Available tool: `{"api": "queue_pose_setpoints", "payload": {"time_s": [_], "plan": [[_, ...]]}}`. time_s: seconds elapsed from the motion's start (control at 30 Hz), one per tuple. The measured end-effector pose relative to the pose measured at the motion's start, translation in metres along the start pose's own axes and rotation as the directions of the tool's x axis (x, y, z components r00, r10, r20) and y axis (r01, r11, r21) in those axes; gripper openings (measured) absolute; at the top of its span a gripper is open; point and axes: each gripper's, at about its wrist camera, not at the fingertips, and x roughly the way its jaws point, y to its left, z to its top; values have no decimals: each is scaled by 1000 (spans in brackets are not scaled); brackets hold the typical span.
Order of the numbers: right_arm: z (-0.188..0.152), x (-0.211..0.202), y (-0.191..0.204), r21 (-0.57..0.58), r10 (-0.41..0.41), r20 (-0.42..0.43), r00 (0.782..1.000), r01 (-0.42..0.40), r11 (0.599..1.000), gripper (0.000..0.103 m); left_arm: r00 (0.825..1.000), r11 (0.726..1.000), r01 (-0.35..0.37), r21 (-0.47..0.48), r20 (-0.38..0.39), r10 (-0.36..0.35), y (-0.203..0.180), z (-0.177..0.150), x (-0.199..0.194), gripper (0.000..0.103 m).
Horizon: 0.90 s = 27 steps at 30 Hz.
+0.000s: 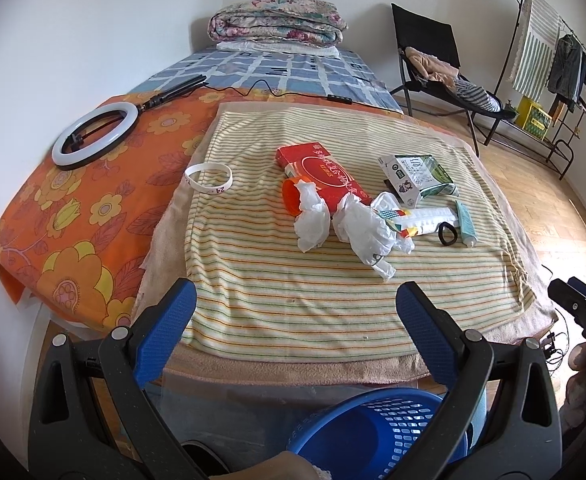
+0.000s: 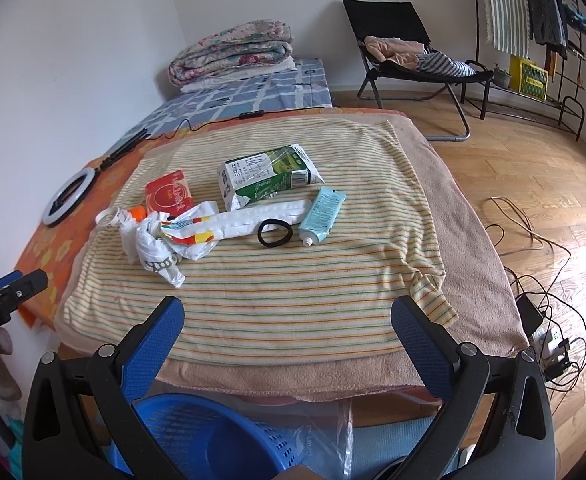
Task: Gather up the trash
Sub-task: 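Grasp the white tissue with the left tool while the right tool grasps the light-blue tube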
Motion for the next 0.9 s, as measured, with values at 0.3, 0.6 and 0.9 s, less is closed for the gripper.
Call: {"api": "queue_pose_setpoints", "payload": {"time_s": [0.3, 0.6, 0.9], "plan": [[-4, 5, -11, -19, -12, 40, 999, 12, 1000, 102, 999, 1000, -1, 30, -45, 2, 2, 3, 14, 102], [24, 30, -32, -9, -18, -40, 999, 18, 1000, 102, 993, 999, 44, -30, -107, -47, 16, 21, 34, 96], [65, 80, -38, 9, 18, -135, 991, -17, 1000, 102, 973, 991, 106, -88, -197, -121, 16, 50, 80, 71]]}}
